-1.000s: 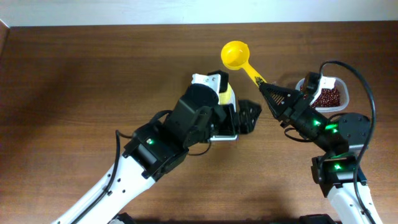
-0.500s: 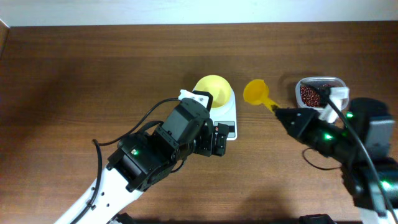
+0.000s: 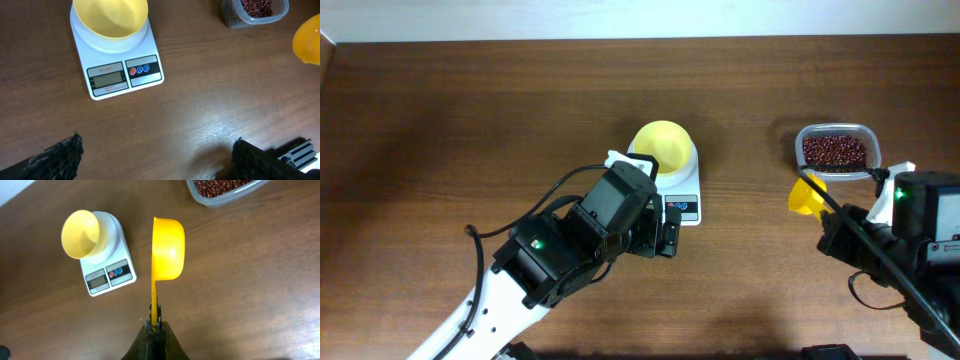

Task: Scoop item into bowl and weigh 50g on scale
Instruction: 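Release the left gripper and carry the scoop right toward the beans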

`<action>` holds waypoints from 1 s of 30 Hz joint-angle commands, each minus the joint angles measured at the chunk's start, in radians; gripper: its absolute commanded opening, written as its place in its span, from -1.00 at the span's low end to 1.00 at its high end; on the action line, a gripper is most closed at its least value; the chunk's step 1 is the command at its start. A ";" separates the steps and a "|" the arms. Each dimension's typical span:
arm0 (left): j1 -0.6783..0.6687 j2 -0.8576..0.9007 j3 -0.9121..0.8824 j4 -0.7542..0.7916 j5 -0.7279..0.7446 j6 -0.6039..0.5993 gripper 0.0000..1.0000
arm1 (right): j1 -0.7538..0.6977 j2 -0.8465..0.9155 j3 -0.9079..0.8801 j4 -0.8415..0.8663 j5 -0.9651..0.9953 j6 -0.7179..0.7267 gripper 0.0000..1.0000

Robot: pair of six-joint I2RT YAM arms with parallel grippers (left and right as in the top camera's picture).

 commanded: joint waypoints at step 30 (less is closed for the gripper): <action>0.000 0.021 0.006 -0.048 -0.131 0.021 -0.74 | -0.002 0.049 0.032 0.034 0.127 -0.116 -0.92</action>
